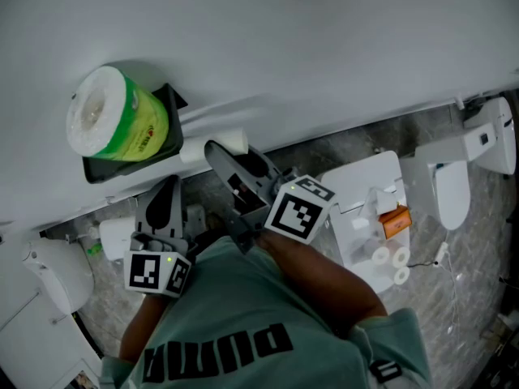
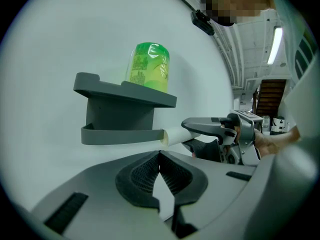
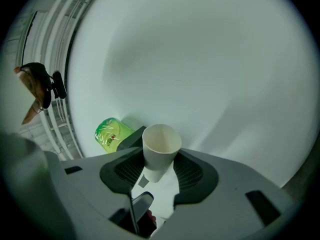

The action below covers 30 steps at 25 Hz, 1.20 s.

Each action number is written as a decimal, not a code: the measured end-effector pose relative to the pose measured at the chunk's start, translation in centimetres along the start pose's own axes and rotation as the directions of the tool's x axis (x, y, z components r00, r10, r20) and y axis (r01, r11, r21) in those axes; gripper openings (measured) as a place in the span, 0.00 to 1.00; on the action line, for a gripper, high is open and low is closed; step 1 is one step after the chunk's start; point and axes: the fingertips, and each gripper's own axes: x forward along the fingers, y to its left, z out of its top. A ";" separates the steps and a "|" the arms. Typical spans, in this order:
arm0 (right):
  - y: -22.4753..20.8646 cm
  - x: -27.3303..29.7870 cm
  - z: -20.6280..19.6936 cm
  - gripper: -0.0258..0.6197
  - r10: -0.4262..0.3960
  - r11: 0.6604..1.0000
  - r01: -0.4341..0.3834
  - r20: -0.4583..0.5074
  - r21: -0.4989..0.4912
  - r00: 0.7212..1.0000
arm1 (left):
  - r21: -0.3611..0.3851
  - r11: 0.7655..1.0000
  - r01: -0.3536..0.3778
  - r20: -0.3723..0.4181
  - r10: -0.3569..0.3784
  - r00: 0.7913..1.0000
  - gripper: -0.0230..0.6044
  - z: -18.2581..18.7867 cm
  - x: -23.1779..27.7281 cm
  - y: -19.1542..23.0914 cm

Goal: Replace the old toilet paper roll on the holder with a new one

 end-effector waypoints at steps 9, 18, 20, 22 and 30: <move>1.5 -1.0 -0.9 0.33 -0.066 0.996 0.070 0.066 -0.061 0.996 | 0.042 0.998 0.047 0.018 -0.048 0.999 0.04 0.8 -1.6 1.6; 4.7 -2.5 -0.9 0.33 -0.121 0.976 0.141 0.125 -0.166 0.985 | 0.076 0.989 0.127 0.026 -0.130 0.991 0.04 1.9 -2.5 2.0; 6.0 -2.6 -1.2 0.33 -0.126 0.962 0.151 0.122 -0.227 0.984 | 0.087 0.986 0.142 0.024 -0.145 0.989 0.04 1.8 -2.7 2.1; 7.3 -2.6 -1.5 0.33 -0.133 0.942 0.162 0.117 -0.295 0.984 | 0.082 0.986 0.148 0.022 -0.150 0.988 0.04 1.6 -3.1 2.3; 12.5 -1.6 -3.0 0.33 -0.160 0.809 0.172 0.071 -0.562 0.985 | 0.068 0.989 0.129 0.048 -0.132 0.990 0.04 1.9 -4.5 4.1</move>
